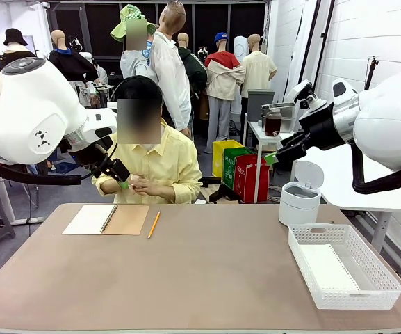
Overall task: Sort the paper based on its condition.
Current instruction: If a person hands you a paper, place it in the Organizing basket , and if it's crumpled, put it in the Trash can.
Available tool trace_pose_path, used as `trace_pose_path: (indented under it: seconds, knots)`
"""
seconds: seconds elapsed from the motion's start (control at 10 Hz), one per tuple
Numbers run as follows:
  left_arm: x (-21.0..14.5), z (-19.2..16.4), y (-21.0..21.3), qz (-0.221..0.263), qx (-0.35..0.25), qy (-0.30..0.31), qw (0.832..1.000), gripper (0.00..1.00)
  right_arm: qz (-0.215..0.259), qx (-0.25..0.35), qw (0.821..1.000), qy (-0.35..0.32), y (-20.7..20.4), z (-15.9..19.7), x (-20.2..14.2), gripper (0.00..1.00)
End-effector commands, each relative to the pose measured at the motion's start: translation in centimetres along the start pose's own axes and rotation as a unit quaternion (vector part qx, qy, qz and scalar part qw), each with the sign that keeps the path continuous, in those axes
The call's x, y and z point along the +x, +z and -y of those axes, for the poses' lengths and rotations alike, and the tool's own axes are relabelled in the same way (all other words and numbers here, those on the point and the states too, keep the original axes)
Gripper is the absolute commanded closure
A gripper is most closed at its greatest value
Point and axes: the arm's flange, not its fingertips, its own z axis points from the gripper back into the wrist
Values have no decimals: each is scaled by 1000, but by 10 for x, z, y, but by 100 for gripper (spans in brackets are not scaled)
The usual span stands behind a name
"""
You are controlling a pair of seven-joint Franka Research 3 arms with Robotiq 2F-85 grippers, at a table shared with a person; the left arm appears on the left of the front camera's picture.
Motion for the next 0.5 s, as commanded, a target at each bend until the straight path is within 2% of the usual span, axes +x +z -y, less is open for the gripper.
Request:
trace_pose_path:
  seconds: [0.0,0.4]
  knots:
    - [0,-1,1,0,1,-4,1000,0,0,3,1000,6,-2,2,-2,0]
    - [0,-1,1,0,1,-4,1000,0,0,3,1000,6,-2,2,-2,0]
